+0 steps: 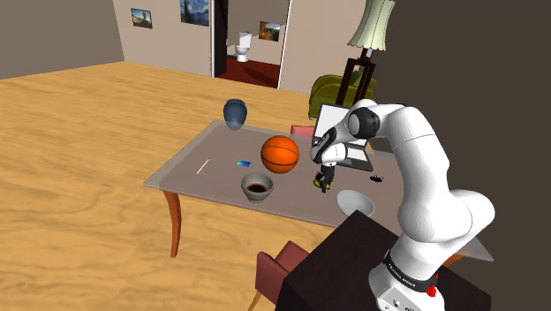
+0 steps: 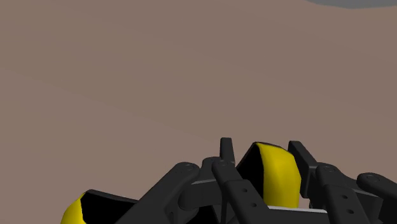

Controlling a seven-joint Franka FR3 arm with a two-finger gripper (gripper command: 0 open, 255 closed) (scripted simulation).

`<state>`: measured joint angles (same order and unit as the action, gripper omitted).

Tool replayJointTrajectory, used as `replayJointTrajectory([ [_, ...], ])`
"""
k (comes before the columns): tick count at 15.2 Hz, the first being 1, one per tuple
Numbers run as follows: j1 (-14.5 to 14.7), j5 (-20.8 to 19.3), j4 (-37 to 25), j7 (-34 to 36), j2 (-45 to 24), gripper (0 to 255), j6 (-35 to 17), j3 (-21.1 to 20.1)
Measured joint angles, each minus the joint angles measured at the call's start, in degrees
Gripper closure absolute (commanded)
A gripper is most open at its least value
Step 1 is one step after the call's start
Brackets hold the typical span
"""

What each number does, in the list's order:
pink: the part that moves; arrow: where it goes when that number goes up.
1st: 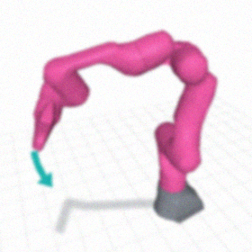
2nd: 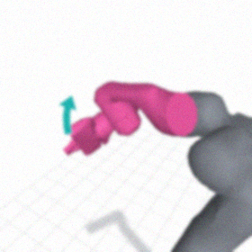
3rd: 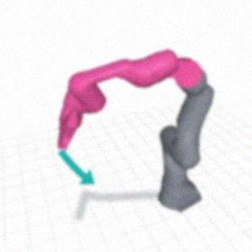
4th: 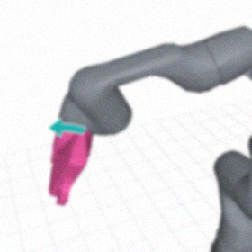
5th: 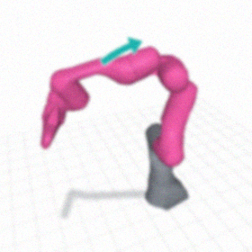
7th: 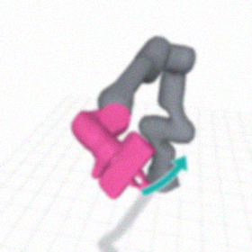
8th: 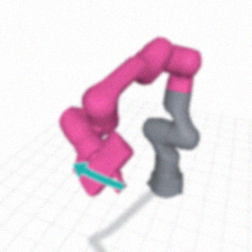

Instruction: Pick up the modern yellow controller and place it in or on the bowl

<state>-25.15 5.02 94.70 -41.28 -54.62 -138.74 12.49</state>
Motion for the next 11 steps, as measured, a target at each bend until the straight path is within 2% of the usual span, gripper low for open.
replayJointTrajectory([
  [4,0.0,0.0,0.0,0.0,0.0,255,0.0,0.0],
  [11,0.6,-0.4,2.0,-0.1,4.0,255,2.1,0.6],
])
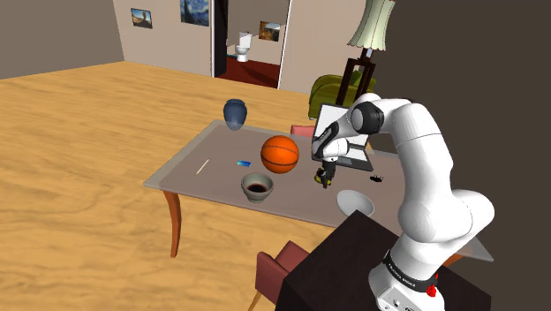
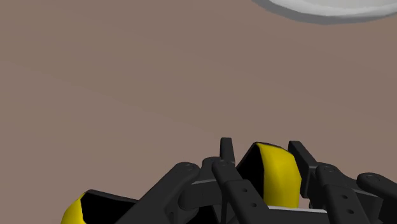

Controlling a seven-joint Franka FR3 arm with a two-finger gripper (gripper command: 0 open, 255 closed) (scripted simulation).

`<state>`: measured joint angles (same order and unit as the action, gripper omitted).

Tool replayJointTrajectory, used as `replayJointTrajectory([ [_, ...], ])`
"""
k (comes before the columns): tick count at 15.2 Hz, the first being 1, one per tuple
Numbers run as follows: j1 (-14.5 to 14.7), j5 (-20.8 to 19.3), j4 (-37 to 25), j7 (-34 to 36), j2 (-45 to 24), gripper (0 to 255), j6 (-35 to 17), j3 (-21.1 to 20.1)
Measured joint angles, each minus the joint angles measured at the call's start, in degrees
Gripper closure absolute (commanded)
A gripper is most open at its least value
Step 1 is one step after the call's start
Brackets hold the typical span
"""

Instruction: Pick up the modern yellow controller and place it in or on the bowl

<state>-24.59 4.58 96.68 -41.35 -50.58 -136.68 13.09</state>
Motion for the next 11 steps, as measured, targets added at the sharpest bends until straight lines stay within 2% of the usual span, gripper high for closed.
replayJointTrajectory([
  [11,1.0,-1.0,3.0,-0.1,7.3,255,4.3,1.2],
])
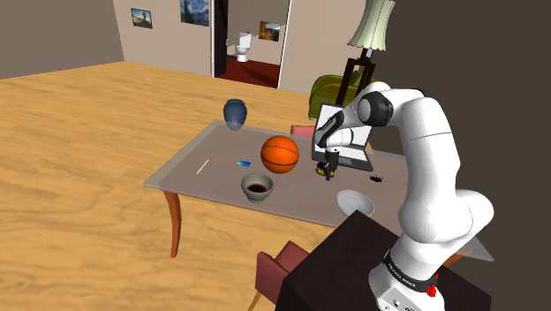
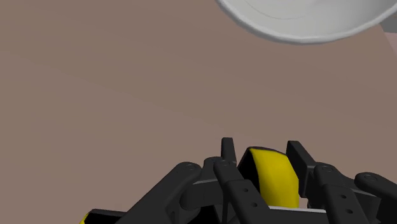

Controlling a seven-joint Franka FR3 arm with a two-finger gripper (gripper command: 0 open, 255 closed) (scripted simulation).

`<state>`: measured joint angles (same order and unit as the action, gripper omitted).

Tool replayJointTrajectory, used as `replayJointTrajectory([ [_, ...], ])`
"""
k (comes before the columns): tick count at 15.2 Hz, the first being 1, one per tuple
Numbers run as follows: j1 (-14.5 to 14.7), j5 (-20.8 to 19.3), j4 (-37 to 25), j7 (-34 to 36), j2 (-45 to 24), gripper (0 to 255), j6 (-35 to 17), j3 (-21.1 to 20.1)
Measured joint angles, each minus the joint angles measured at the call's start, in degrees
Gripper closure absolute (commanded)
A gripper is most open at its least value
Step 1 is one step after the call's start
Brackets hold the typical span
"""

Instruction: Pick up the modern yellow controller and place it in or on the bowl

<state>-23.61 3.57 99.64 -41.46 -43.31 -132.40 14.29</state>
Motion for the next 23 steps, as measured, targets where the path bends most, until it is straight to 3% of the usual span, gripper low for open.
replayJointTrajectory([
  [15,1.2,-1.6,1.4,0.0,8.4,255,6.9,1.5],
  [23,8.0,-1.8,5.4,8.2,11.2,255,6.4,-0.4],
])
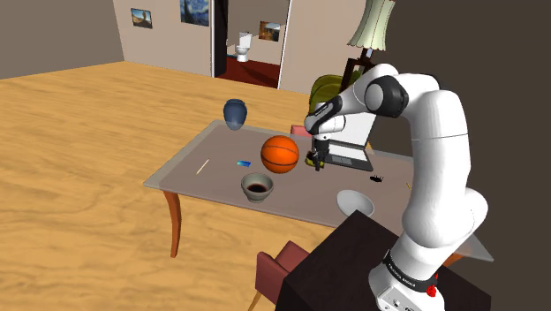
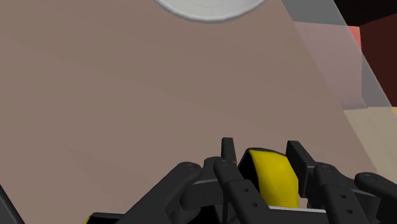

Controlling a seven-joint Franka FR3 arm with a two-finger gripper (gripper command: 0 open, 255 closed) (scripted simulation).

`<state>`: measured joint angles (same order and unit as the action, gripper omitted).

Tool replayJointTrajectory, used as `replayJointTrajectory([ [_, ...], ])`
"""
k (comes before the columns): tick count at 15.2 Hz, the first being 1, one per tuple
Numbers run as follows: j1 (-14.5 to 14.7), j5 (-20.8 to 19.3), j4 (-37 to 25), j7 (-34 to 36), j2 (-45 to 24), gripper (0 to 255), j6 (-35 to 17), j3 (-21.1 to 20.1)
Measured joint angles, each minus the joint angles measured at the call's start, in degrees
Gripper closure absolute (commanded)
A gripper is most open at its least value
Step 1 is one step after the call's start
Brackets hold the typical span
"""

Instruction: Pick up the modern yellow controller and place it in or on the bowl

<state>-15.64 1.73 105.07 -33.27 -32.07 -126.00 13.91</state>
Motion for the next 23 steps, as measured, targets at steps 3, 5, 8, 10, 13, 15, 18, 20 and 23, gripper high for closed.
replayJointTrajectory([
  [3,2.8,-0.1,1.3,3.5,1.3,255,0.2,-0.8],
  [5,4.6,0.1,0.3,5.9,0.8,255,0.9,-1.6],
  [8,7.2,0.2,0.8,9.3,1.0,255,0.7,-2.6],
  [10,8.9,0.4,0.7,11.6,1.0,255,1.0,-3.3],
  [13,11.5,0.7,-0.8,15.0,0.1,255,1.7,-4.5],
  [15,12.9,0.8,-1.9,17.0,-0.4,255,2.3,-5.1],
  [18,15.1,1.1,-4.2,20.1,-1.8,255,3.3,-6.1],
  [20,17.0,1.3,-5.8,22.7,-2.6,255,4.1,-6.9],
  [23,19.7,1.6,-8.8,26.2,-4.5,255,5.3,-8.0],
])
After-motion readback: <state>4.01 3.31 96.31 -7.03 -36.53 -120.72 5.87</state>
